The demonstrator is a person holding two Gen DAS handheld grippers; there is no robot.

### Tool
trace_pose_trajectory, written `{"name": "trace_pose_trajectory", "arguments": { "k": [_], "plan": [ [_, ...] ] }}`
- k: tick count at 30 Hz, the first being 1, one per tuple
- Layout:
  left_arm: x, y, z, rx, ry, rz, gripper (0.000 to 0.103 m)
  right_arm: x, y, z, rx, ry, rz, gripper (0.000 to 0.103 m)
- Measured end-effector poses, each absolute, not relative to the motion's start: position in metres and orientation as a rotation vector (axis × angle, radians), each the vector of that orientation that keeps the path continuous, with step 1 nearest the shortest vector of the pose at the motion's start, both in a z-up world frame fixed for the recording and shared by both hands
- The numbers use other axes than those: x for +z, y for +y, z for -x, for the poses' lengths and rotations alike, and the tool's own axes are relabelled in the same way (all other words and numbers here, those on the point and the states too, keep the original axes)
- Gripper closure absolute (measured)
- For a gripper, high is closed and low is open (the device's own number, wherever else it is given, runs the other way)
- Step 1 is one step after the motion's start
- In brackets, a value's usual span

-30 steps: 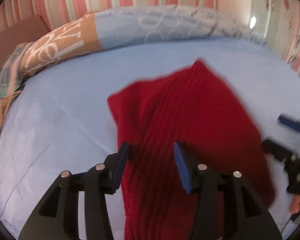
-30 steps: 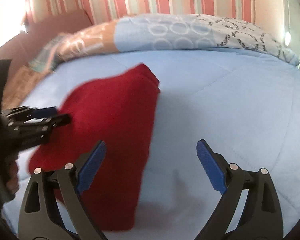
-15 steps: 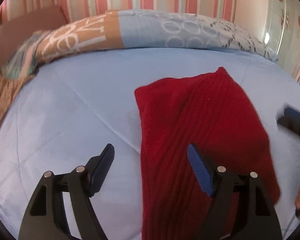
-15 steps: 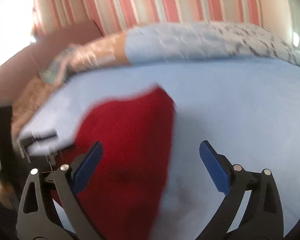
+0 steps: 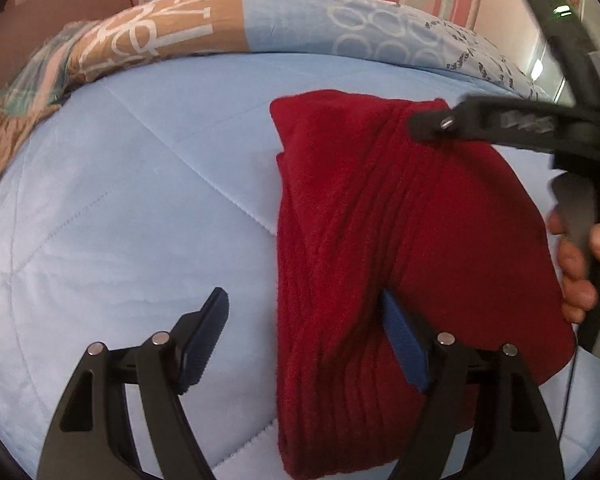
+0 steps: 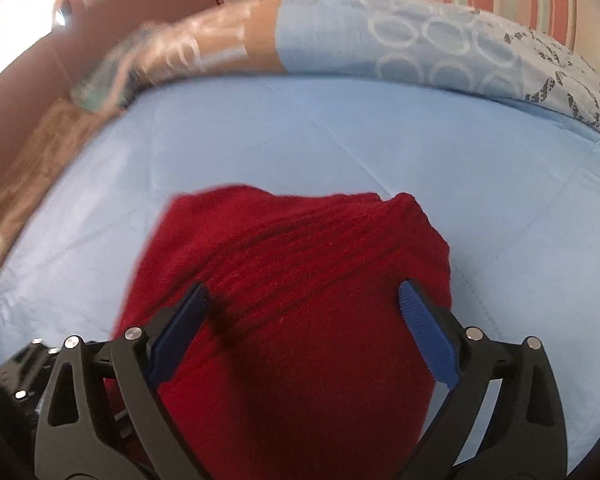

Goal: Fold small clothes

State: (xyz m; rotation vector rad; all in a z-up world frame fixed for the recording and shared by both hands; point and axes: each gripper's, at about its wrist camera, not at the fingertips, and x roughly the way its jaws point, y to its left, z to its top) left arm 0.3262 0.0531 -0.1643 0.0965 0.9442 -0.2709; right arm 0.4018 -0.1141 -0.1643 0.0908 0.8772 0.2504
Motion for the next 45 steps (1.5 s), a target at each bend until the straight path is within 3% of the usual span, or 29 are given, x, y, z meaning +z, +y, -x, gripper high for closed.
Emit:
{"name": "trace_pose_trajectory", "arguments": {
  "k": [6, 12, 18, 24, 32, 41, 45],
  "plan": [
    [-0.145, 0.058, -0.333, -0.266, 0.92, -0.073, 0.026, -0.14, -0.137, -0.315, 0.289, 0.842, -0.218, 0.01],
    [-0.143, 0.057, -0.351, -0.245, 0.943, -0.059, 0.026, -0.173, -0.14, -0.257, 0.169, 0.922, -0.195, 0.01],
    [-0.159, 0.054, -0.351, -0.224, 0.928, -0.13, 0.024, -0.214, -0.133, -0.268, 0.113, 0.993, -0.119, 0.01],
    [-0.125, 0.059, -0.347, -0.292, 0.896, -0.098, 0.025, -0.19, -0.151, -0.264, 0.25, 0.905, -0.243, 0.004],
    [-0.175, 0.087, -0.392, -0.549, 1.174, 0.226, 0.022, -0.196, -0.192, -0.27, 0.253, 0.899, -0.41, 0.004],
    [-0.196, 0.088, -0.409, -0.641, 1.209, 0.392, 0.005, -0.202, -0.198, -0.258, 0.267, 0.896, -0.418, 0.004],
    [-0.198, 0.1, -0.416, -0.704, 1.224, 0.503, 0.003, -0.203, -0.199, -0.254, 0.262, 0.888, -0.439, 0.004]
  ]
}}
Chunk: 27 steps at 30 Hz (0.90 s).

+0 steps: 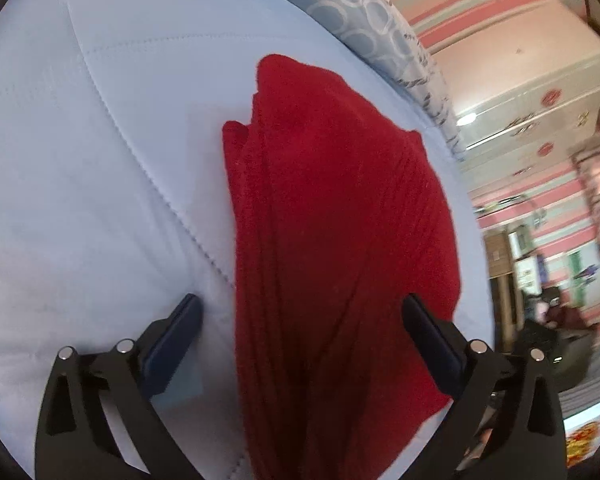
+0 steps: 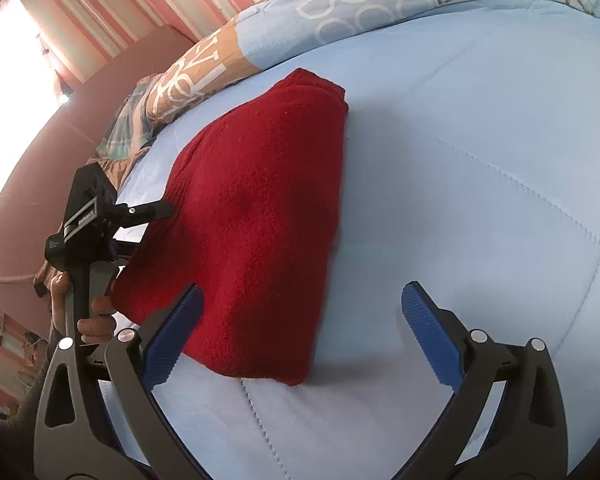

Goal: Fold small clothes

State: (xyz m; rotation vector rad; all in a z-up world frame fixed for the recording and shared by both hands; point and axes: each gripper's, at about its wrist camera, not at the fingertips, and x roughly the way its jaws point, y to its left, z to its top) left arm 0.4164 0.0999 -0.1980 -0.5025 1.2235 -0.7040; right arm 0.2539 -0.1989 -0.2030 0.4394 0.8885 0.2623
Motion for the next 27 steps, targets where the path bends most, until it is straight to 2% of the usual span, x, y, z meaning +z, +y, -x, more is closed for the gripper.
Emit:
{"name": "trace_pose_trajectory", "arguments": {
  "k": [4, 17, 27],
  "plan": [
    [-0.197, 0.097, -0.425, -0.699, 1.24, 0.51, 0.002, -0.206, -0.199, -0.254, 0.259, 0.892, -0.45, 0.004],
    [-0.201, 0.044, -0.432, -0.746, 1.237, 0.273, 0.002, -0.209, -0.197, -0.254, 0.264, 0.906, -0.451, 0.004],
    [-0.204, 0.05, -0.446, -0.767, 1.298, 0.308, 0.002, -0.208, -0.195, -0.252, 0.268, 0.903, -0.448, 0.004]
  ]
}}
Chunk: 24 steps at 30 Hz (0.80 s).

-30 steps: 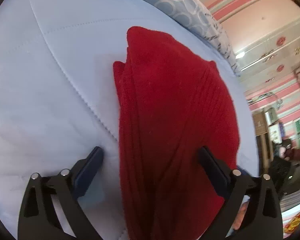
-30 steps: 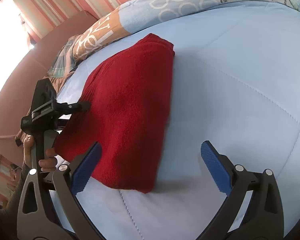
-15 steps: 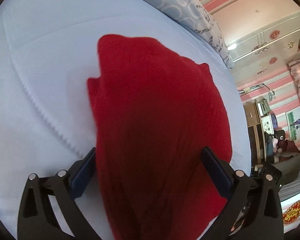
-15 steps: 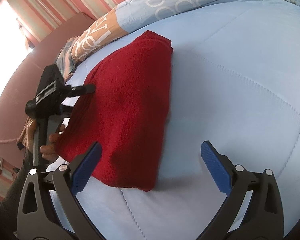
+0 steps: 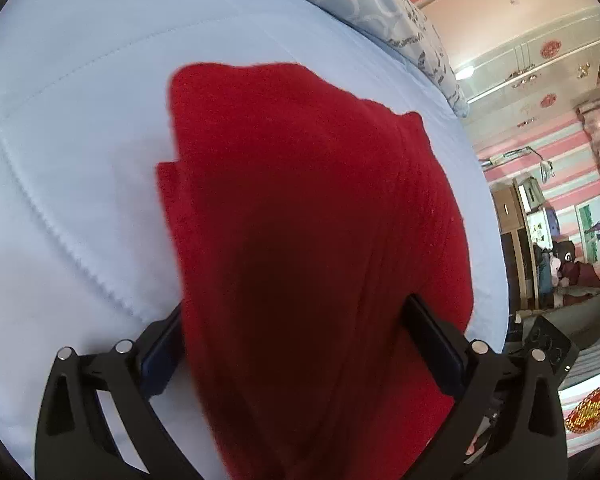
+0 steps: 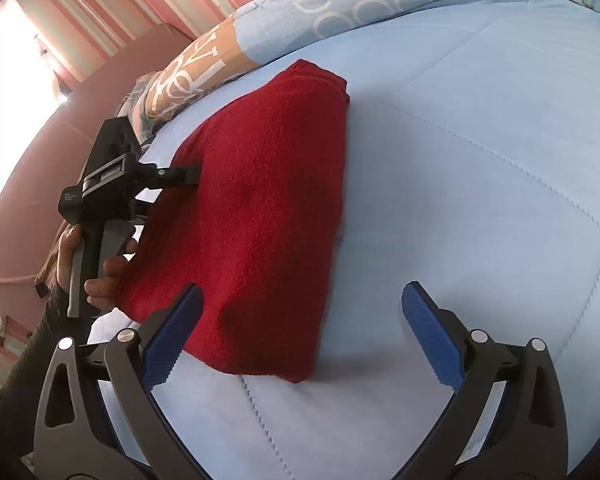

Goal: Fold small clothes

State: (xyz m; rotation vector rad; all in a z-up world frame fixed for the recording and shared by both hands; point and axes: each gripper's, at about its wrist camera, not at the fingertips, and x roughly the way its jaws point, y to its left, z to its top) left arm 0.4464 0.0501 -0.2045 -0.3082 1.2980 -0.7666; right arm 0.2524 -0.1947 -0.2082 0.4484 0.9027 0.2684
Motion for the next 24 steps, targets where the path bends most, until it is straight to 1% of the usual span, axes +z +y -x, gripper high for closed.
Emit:
{"name": "trace_pose_trajectory", "arguments": {
  "k": [5, 9, 12, 17, 19, 20, 21, 22, 23, 24],
  "plan": [
    [-0.209, 0.067, -0.438, -0.788, 1.284, 0.353, 0.002, -0.209, -0.198, -0.252, 0.275, 0.901, -0.445, 0.004],
    [-0.211, 0.055, -0.445, -0.841, 1.288, 0.405, 0.002, -0.214, -0.202, -0.253, 0.257, 0.911, -0.472, 0.004],
    [-0.205, 0.037, -0.45, -0.85, 1.314, 0.378, 0.002, -0.218, -0.207, -0.254, 0.281, 0.909, -0.531, 0.004],
    [-0.201, 0.026, -0.448, -0.825, 1.295, 0.305, 0.002, -0.231, -0.205, -0.269, 0.329, 0.92, -0.635, 0.004],
    [-0.199, 0.026, -0.444, -0.812, 1.278, 0.281, 0.004, -0.232, -0.203, -0.274, 0.343, 0.907, -0.658, 0.004],
    [-0.2, 0.025, -0.443, -0.807, 1.275, 0.272, 0.006, -0.231, -0.201, -0.276, 0.358, 0.903, -0.671, 0.005],
    [-0.2, 0.024, -0.442, -0.799, 1.271, 0.259, 0.009, -0.231, -0.198, -0.279, 0.372, 0.901, -0.684, 0.014],
    [-0.2, 0.025, -0.441, -0.793, 1.271, 0.252, 0.01, -0.231, -0.196, -0.282, 0.381, 0.905, -0.691, 0.02],
    [-0.2, 0.025, -0.441, -0.79, 1.271, 0.248, 0.011, -0.234, -0.189, -0.287, 0.389, 0.928, -0.685, 0.036],
    [-0.2, 0.025, -0.441, -0.786, 1.269, 0.241, 0.015, -0.235, -0.185, -0.29, 0.374, 0.945, -0.665, 0.041]
  ]
}}
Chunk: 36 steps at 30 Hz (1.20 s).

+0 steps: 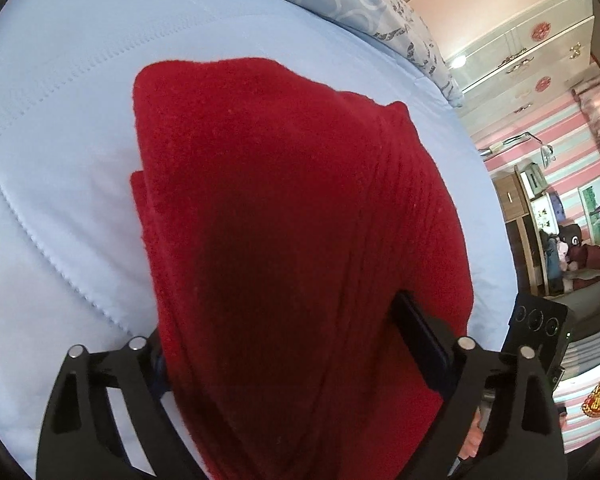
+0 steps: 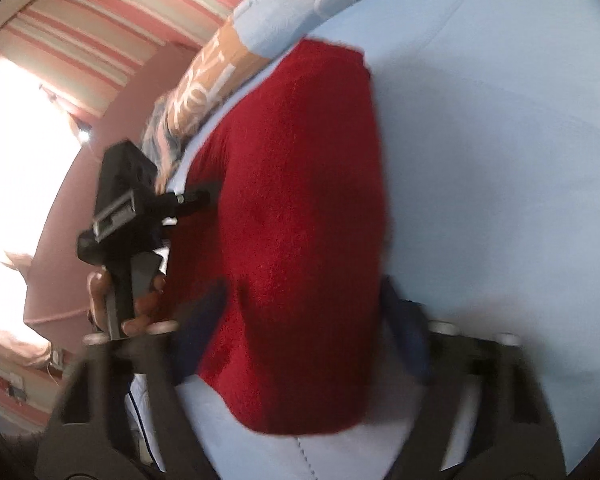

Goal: Fold small clothes

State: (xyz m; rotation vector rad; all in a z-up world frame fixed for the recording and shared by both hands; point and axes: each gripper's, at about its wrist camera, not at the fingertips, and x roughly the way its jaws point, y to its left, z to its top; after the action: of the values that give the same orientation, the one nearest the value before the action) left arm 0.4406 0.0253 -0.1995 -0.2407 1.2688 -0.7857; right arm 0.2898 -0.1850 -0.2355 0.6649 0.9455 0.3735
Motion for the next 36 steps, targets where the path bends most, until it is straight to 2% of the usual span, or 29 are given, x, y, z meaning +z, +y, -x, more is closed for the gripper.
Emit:
{"name": "trace_pose_trajectory", "arguments": {
  "k": [1, 3, 6, 12, 19, 30, 36],
  "plan": [
    [-0.199, 0.024, -0.441, -0.781, 1.268, 0.233, 0.016, -0.236, -0.181, -0.292, 0.364, 0.95, -0.649, 0.042],
    [-0.198, 0.024, -0.44, -0.765, 1.263, 0.216, 0.022, -0.235, -0.178, -0.294, 0.354, 0.95, -0.626, 0.054],
    [-0.193, 0.022, -0.436, -0.743, 1.241, 0.201, 0.031, -0.23, -0.177, -0.292, 0.336, 0.937, -0.578, 0.066],
    [-0.18, 0.02, -0.424, -0.686, 1.199, 0.22, 0.05, -0.215, -0.182, -0.289, 0.34, 0.904, -0.492, 0.073],
    [-0.173, -0.017, -0.399, -0.703, 1.168, 0.26, 0.053, -0.201, -0.224, -0.266, 0.318, 0.865, -0.423, 0.074],
    [-0.161, -0.152, -0.37, -0.819, 1.129, 0.197, 0.054, -0.187, -0.331, -0.22, 0.158, 0.819, -0.365, 0.074],
    [-0.183, -0.17, -0.377, -0.799, 1.146, 0.17, 0.052, -0.216, -0.364, -0.233, 0.153, 0.86, -0.375, 0.073]
  ]
}}
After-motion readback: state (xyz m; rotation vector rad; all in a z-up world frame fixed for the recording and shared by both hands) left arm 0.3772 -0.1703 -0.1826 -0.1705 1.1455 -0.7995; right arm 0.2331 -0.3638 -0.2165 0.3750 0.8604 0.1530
